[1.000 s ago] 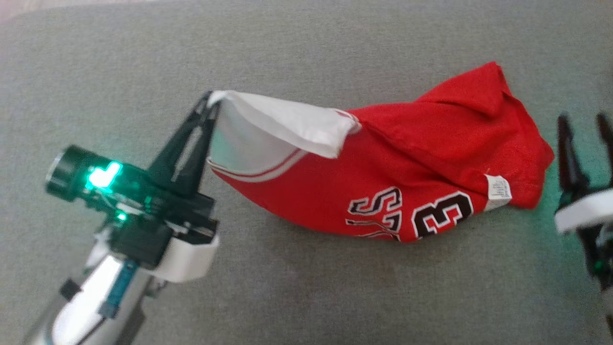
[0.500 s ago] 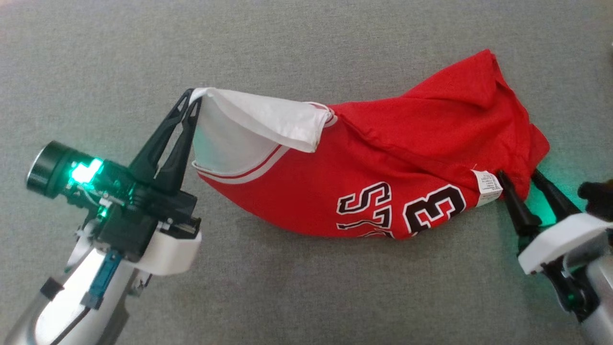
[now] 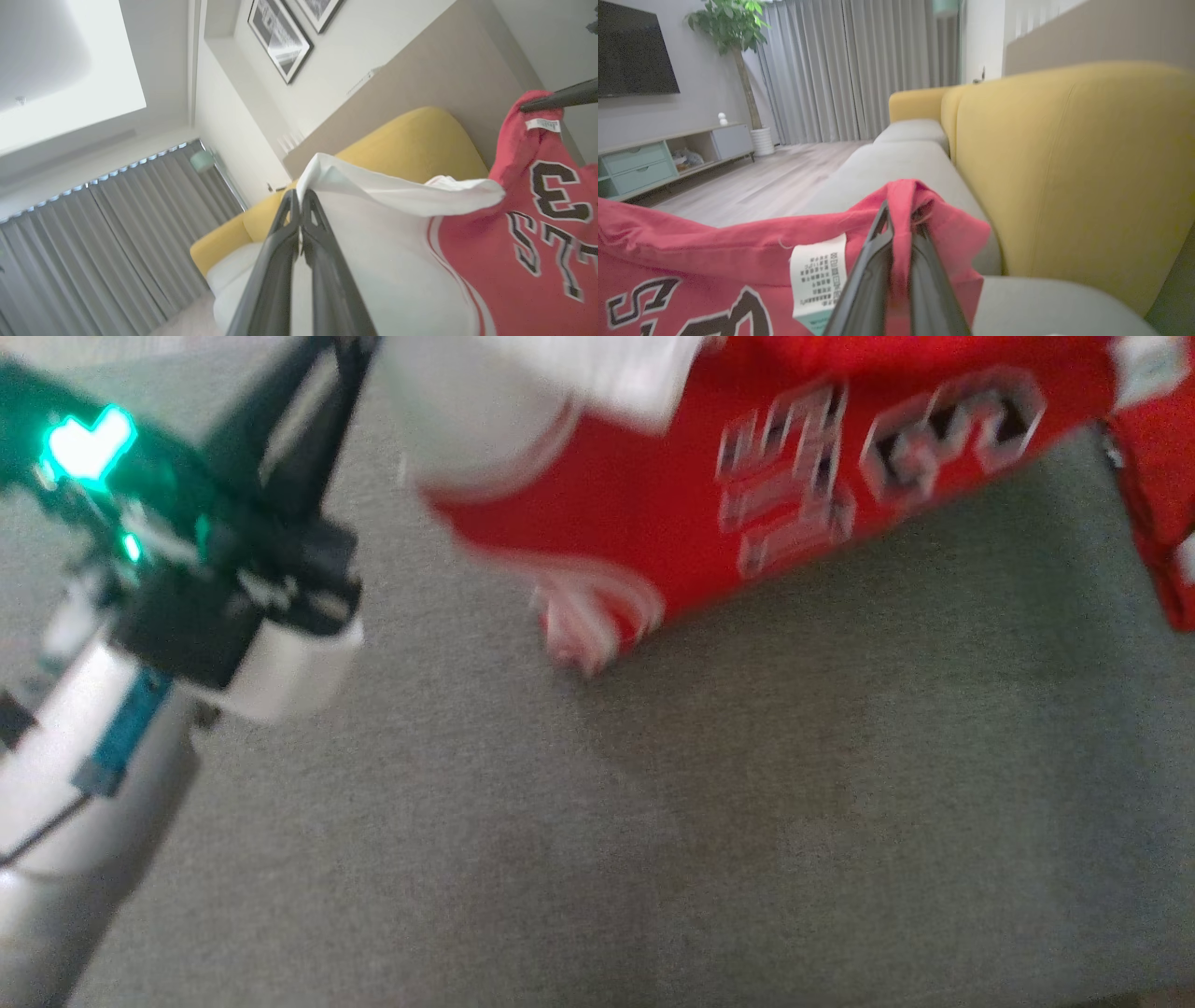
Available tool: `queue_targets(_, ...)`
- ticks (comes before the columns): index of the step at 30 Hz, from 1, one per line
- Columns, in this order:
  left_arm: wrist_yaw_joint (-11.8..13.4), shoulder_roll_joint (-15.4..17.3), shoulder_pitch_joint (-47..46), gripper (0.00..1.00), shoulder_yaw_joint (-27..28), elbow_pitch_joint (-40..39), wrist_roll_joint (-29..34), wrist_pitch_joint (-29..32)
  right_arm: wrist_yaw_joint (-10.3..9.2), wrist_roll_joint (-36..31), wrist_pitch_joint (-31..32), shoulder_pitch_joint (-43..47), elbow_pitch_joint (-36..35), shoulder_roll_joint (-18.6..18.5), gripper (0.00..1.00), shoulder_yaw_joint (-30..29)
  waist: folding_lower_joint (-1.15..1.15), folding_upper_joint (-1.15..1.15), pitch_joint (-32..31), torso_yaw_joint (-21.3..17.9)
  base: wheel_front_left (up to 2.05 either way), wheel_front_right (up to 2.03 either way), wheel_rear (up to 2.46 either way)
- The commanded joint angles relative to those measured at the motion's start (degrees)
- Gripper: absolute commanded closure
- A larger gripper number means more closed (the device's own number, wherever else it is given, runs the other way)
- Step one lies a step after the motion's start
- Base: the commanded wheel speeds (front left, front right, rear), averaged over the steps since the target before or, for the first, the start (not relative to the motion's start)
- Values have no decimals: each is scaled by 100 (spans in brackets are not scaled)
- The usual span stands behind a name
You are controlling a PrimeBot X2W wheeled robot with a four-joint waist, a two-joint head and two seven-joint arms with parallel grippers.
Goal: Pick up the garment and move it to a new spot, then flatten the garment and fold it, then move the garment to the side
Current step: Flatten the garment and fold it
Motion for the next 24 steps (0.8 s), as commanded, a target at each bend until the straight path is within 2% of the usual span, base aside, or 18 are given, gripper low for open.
queue_targets(1,-30,190,-365,100,269,-144,49,-9,-4,-34,-56,-59,-203,-233,100,-56,-1,0,-54,-80,0,0,0)
queue_targets(5,-81,139,-640,100,340,-144,-47,-47,-4,26,51,-82,-401,-385,100,-257,-1,0,-173,-215,0,0,0)
queue_targets(9,-213,185,-168,100,289,-217,-397,-61,-4,154,424,637,-647,-377,100,-126,-1,0,-262,-294,0,0,0)
queue_targets(12,-332,265,443,100,135,-168,-655,-49,-4,243,624,1328,-703,-175,100,-27,-1,0,-257,-307,0,0,0)
queue_targets(16,-180,337,1034,100,92,-21,-718,-86,-4,257,716,2000,-504,230,100,91,-1,0,-198,-290,0,0,0)
queue_targets(17,-180,337,1034,100,92,-21,-718,-86,-4,257,716,2000,-504,230,100,91,-1,0,-198,-290,0,0,0)
queue_targets(18,-144,329,1128,100,94,4,-734,-101,-4,215,725,2102,-403,323,43,115,-1,0,-188,-284,0,0,0)
queue_targets(19,-123,329,1192,100,91,27,-733,-115,-4,169,710,2199,-320,402,0,75,-1,0,-177,-275,0,0,0)
queue_targets(24,-70,328,1231,100,128,113,-684,-160,-4,12,635,2826,-301,584,0,-135,-1,0,-111,-229,0,0,0)
